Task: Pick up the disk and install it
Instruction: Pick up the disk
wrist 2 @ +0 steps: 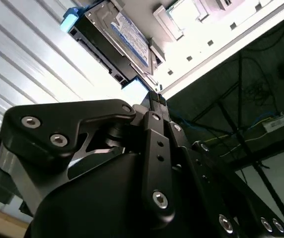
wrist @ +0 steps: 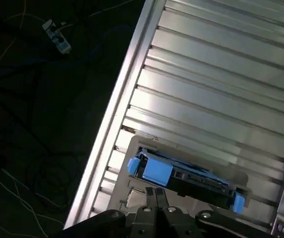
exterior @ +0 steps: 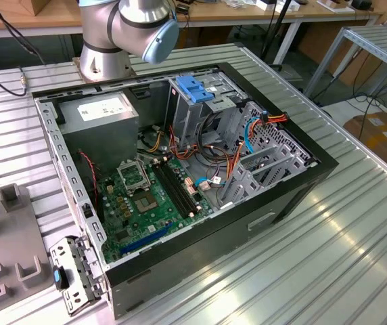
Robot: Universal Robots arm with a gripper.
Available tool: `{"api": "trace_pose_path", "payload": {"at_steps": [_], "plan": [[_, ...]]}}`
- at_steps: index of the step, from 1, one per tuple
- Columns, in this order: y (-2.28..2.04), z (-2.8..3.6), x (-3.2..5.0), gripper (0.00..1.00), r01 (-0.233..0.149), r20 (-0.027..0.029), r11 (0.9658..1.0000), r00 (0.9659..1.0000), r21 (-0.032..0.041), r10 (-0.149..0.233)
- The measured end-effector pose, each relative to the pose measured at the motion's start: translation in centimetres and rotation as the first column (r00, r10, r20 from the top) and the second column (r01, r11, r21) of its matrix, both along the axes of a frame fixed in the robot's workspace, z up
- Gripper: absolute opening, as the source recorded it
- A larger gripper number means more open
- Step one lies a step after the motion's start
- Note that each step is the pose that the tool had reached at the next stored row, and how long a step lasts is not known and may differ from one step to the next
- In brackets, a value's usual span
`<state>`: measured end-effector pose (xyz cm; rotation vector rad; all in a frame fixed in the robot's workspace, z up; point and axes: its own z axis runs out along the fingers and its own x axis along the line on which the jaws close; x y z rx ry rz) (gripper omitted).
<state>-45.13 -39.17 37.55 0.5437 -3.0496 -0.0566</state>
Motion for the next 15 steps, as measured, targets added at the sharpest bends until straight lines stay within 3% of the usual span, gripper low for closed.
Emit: {"api": "trace_pose_path", "payload": {"at_steps": [2,7,9,12,15], "plan": [[0.0,0.0,0.0,0.11,-0.025,0.0,0.9997,0.9997,0.0,0.025],[0.0,0.0,0.0,0.11,-0.099,0.0,0.9951,0.9951,0.0,0.099],[0.0,0.0,0.0,0.11,-0.143,0.0001,0.9897,0.9897,0.0,0.143],[0.0,0.0,0.0,0.11,-0.181,0.0,0.9835,0.9835,0.0,0.181],[0.0,0.0,0.0,0.11,-0.227,0.0,0.9739,0.9739,0.0,0.227]]}}
